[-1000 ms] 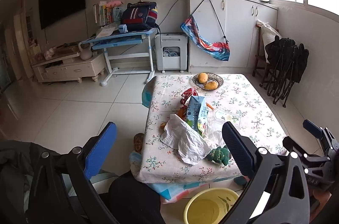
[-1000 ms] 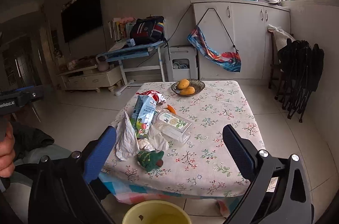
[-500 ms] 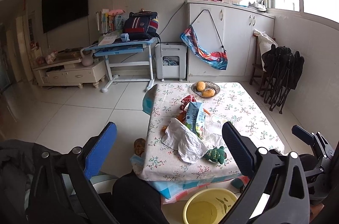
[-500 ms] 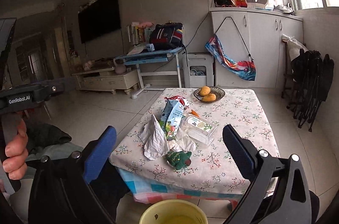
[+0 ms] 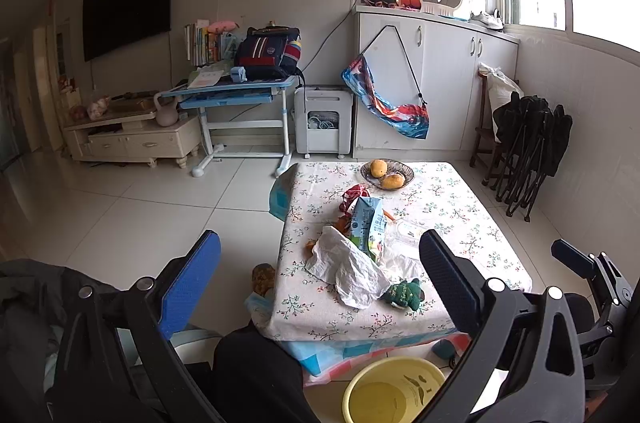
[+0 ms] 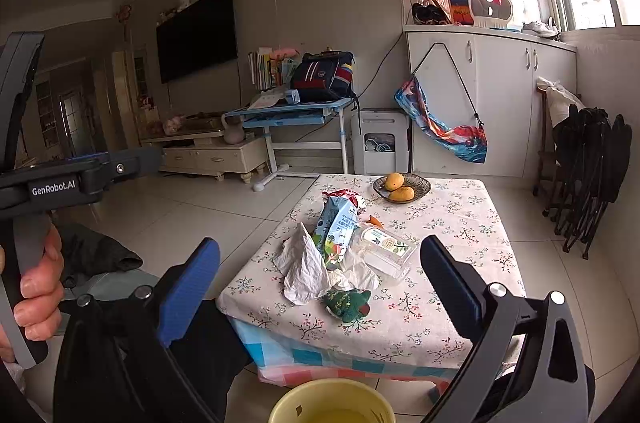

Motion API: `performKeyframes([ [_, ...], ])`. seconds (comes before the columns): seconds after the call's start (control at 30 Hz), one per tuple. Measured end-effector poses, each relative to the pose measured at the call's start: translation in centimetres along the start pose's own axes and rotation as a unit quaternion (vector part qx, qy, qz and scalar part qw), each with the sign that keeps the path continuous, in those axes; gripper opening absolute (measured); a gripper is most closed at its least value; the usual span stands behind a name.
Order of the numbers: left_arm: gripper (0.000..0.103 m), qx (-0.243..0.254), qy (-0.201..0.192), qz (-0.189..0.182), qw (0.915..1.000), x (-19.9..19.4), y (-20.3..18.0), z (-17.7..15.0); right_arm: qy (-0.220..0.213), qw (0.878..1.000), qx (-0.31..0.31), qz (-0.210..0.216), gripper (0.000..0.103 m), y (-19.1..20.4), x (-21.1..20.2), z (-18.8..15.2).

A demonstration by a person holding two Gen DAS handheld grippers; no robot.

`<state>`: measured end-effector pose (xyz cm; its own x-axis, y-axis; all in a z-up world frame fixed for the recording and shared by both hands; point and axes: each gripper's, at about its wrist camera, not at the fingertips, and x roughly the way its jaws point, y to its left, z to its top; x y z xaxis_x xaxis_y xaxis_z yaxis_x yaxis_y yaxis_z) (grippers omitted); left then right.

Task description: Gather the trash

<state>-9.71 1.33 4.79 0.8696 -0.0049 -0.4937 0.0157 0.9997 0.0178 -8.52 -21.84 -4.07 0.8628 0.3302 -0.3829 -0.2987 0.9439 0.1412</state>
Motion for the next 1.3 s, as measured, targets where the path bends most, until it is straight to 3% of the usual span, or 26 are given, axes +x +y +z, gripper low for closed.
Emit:
performKeyframes([
  [0.67,0.096,0.0,0.001,0.0,1.0,0.1,0.2,-0.2,0.022,1.0,0.006,0.012,0.096,0.1,0.6,-0.8],
  [0.9,0.096,-0.048,0.048,0.005,0.9977,3.1,3.7,-1.5,0.063,0.998,0.009,0.009,0.096,-0.8,3.1,-2.9],
  [1.03,0.096,-0.05,0.078,0.011,0.9956,5.8,4.2,-2.6,0.098,0.995,0.002,0.011,0.095,-1.5,5.9,-4.7],
  [1.1,0.096,-0.055,0.099,0.004,0.9936,7.4,4.2,-3.3,0.113,0.994,-0.002,0.013,0.091,-1.9,7.7,-5.3],
  [1.17,0.096,-0.056,0.118,-0.004,0.9914,9.1,3.7,-4.0,0.13,0.991,-0.006,0.02,0.08,-2.2,9.8,-5.9],
  [1.3,0.096,-0.049,0.149,-0.009,0.9876,13.3,2.0,-4.8,0.17,0.985,0.004,0.021,0.076,-3.4,14.4,-7.2],
])
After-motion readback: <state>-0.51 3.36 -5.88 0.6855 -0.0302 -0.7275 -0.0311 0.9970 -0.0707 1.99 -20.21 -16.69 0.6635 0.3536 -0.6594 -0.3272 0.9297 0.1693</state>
